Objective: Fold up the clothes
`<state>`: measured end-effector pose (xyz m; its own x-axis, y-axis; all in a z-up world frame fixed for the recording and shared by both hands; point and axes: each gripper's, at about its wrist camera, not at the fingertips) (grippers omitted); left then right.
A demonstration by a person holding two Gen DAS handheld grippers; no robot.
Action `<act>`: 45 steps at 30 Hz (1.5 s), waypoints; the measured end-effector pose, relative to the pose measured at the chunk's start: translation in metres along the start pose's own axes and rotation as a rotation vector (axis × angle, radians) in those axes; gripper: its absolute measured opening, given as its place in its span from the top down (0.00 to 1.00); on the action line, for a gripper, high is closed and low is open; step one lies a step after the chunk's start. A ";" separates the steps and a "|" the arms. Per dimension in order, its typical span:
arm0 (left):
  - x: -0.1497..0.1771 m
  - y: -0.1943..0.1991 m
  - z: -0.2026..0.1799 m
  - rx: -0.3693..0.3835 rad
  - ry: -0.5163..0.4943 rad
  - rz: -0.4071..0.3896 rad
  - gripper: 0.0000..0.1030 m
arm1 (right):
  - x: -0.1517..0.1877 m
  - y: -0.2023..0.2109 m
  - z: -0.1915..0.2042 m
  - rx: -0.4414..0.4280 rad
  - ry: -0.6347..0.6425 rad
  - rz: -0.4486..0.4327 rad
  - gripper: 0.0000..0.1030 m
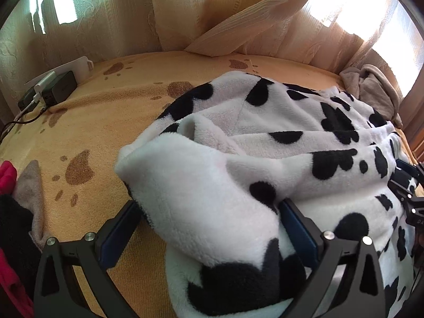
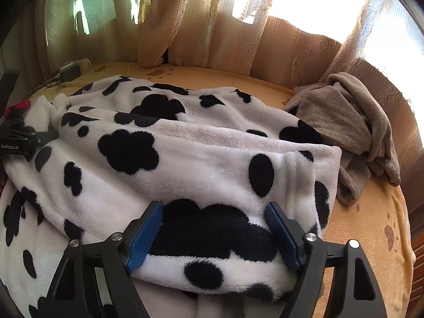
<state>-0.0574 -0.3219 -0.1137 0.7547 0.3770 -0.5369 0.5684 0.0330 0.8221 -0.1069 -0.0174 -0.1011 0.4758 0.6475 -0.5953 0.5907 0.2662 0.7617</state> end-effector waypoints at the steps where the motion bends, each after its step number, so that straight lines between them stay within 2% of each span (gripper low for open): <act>1: 0.001 0.007 0.000 -0.011 -0.008 -0.010 0.00 | 0.000 0.004 -0.002 -0.011 -0.010 -0.011 0.21; 6: 0.019 0.054 0.016 -0.036 -0.059 -0.073 0.00 | 0.001 0.033 -0.009 0.015 -0.052 -0.033 0.20; 9: 0.038 0.071 0.035 -0.020 -0.037 -0.056 0.00 | 0.006 0.049 -0.008 -0.001 -0.077 -0.062 0.20; 14: 0.076 0.079 0.043 -0.032 -0.051 -0.019 0.00 | 0.002 0.065 0.010 -0.036 -0.055 -0.094 0.20; 18: 0.082 0.073 0.034 -0.049 -0.075 -0.030 0.00 | -0.023 0.064 0.033 -0.047 0.018 -0.110 0.20; 20: 0.078 0.068 0.035 -0.054 -0.056 -0.037 0.00 | -0.042 0.062 0.046 -0.100 0.049 -0.126 0.20; 23: 0.067 0.057 0.045 -0.088 0.008 -0.043 0.00 | -0.079 0.059 0.065 -0.228 0.091 -0.174 0.20; 24: 0.063 0.054 0.050 -0.089 0.033 -0.036 0.00 | -0.094 0.055 0.071 -0.299 0.108 -0.187 0.20; 26: 0.059 0.048 0.058 -0.079 0.079 -0.027 0.00 | -0.124 0.045 0.082 -0.544 0.112 -0.206 0.20; 27: 0.059 0.047 0.059 -0.074 0.087 -0.028 0.00 | -0.139 0.038 0.089 -0.627 0.101 -0.201 0.20; 30: 0.061 0.048 0.058 -0.074 0.077 -0.042 0.00 | -0.187 0.016 0.111 -0.859 0.063 -0.179 0.20; 34: 0.063 0.049 0.064 -0.048 0.088 -0.040 0.00 | -0.237 -0.023 0.158 -0.992 0.101 -0.039 0.20; 39: 0.063 0.048 0.065 -0.033 0.078 -0.036 0.00 | -0.254 -0.068 0.200 -0.897 0.157 0.150 0.20; 41: 0.063 0.048 0.064 -0.027 0.070 -0.036 0.00 | -0.252 -0.081 0.203 -0.937 0.142 0.200 0.20; 43: 0.064 0.049 0.064 -0.017 0.064 -0.039 0.00 | -0.250 -0.088 0.205 -0.939 0.166 0.230 0.20; 45: 0.065 0.051 0.063 -0.002 0.058 -0.046 0.00 | -0.247 -0.089 0.215 -0.891 0.246 0.252 0.22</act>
<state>0.0414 -0.3544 -0.1187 0.7071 0.4285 -0.5625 0.6017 0.0533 0.7970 -0.1368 -0.3541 -0.0768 0.3110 0.8646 -0.3946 -0.2713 0.4787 0.8350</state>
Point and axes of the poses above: each gripper's, at about its wrist camera, not at the fingertips, and y roughly against the way its jaws point, z to its left, x to its underside, and after that the axes turned 15 degrees about y, right-handed
